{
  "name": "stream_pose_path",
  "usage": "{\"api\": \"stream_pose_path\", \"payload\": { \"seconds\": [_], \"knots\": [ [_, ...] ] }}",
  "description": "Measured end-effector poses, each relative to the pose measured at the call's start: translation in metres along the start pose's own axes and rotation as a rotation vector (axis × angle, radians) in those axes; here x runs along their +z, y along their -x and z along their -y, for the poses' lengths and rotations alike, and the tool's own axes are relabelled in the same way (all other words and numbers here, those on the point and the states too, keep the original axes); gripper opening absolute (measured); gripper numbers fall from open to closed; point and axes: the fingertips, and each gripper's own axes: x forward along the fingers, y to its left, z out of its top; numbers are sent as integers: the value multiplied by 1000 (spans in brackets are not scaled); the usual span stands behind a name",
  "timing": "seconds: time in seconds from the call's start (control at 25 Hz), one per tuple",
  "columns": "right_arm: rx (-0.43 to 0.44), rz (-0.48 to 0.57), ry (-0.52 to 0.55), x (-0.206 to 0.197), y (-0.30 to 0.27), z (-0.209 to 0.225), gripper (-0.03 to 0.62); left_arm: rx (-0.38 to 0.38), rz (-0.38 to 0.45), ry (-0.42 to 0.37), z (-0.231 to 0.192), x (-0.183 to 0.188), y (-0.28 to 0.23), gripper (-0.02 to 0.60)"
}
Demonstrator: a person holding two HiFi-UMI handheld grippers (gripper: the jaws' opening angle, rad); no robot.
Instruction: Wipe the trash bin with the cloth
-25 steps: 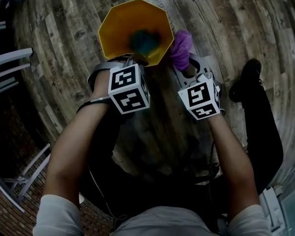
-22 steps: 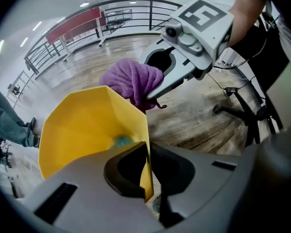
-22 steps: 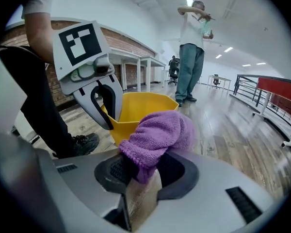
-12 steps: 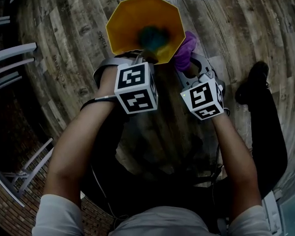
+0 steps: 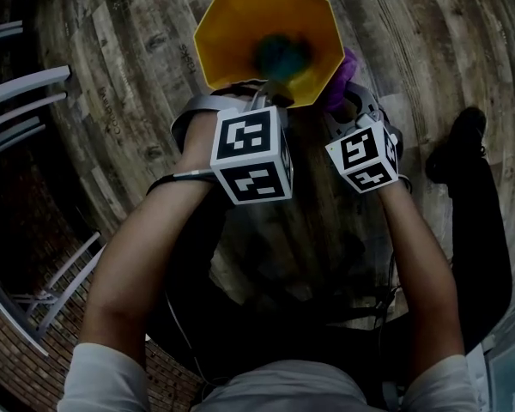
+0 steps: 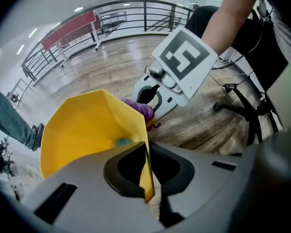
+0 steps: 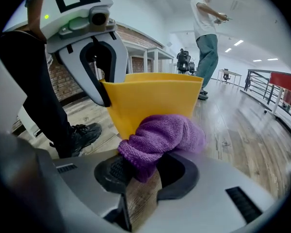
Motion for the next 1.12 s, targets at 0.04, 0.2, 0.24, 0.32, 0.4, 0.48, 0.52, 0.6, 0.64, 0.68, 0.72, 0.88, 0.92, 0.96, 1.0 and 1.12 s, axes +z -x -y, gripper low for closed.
{"api": "stream_pose_path", "payload": {
  "seconds": [0.04, 0.2, 0.24, 0.32, 0.4, 0.48, 0.52, 0.6, 0.64, 0.68, 0.72, 0.88, 0.92, 0.96, 1.0, 1.12],
  "knots": [
    [1, -7, -5, -3, -4, 0, 107, -1, 2, 3, 0, 1, 0, 14],
    [4, -42, -39, -21, -23, 3, 107, 4, 4, 13, -2, 4, -1, 14],
    [6, -51, -47, -26, -28, 3, 107, 5, 4, 16, -3, 4, -1, 14],
    [11, -67, -54, -34, -38, 4, 107, 9, 2, 20, -4, 4, 0, 14],
    [18, -85, -58, -43, -49, 5, 107, 9, 3, 23, -4, 5, 1, 14],
    [24, -105, -63, -52, -60, 5, 107, 6, 5, 27, -3, 7, 1, 14],
    [26, -116, -65, -57, -65, 5, 107, 6, 5, 28, -3, 7, 1, 14],
    [29, -136, -69, -66, -74, 6, 107, 11, 7, 28, -4, 8, 1, 14],
    [30, -146, -70, -71, -79, 6, 107, 15, 8, 30, -5, 8, 1, 14],
    [32, -154, -72, -75, -84, 7, 107, 18, 8, 33, -5, 8, 1, 14],
    [33, -163, -74, -78, -89, 7, 107, 19, 8, 37, -5, 8, 0, 14],
    [34, -211, -70, -92, -106, 11, 107, 19, 11, 53, -6, 10, 2, 14],
    [33, -227, -65, -96, -111, 12, 107, 21, 12, 57, -7, 11, 2, 14],
    [33, -243, -60, -100, -115, 14, 109, 24, 13, 62, -8, 12, 2, 14],
    [32, -257, -54, -103, -119, 14, 107, 26, 13, 67, -8, 13, 2, 14],
    [27, -298, -37, -112, -130, 16, 107, 31, 14, 76, -9, 14, 1, 14]
  ]
}}
